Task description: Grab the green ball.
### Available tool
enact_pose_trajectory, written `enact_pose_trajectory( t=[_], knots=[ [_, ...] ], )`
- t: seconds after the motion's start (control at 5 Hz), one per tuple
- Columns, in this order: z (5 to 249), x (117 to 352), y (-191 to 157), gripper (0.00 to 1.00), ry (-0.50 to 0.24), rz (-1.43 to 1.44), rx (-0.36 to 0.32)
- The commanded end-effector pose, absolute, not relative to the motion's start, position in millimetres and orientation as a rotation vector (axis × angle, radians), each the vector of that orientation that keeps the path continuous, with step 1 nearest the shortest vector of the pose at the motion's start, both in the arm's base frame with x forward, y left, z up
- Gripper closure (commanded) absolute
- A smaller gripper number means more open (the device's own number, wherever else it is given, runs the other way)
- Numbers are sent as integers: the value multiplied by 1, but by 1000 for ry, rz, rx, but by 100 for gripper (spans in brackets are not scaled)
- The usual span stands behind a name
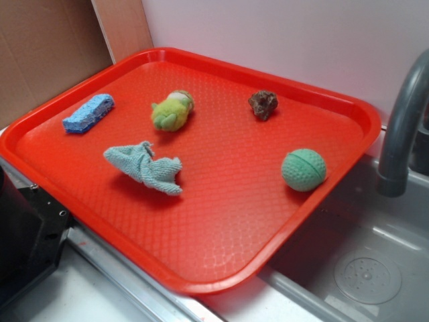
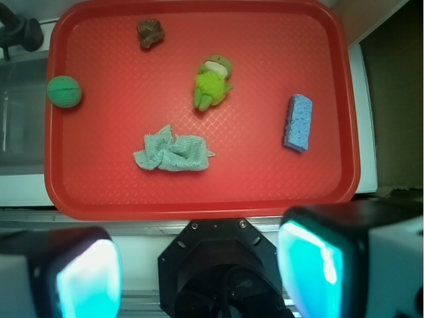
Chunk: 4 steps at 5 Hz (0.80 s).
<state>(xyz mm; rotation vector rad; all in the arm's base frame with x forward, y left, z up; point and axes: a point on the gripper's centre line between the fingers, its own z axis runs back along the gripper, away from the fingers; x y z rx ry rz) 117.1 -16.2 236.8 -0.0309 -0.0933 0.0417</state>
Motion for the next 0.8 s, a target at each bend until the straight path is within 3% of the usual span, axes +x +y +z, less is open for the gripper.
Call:
enact_pose_trajectory(
  t=[0.0, 0.2, 0.4, 0.6],
  knots=[
    [237, 117, -16, 0, -93, 42, -31],
    [197, 167, -66, 0, -7, -212, 23],
    [177, 201, -124, 0, 69, -465, 85],
    [165, 231, -170, 0, 24, -714, 80]
  ],
)
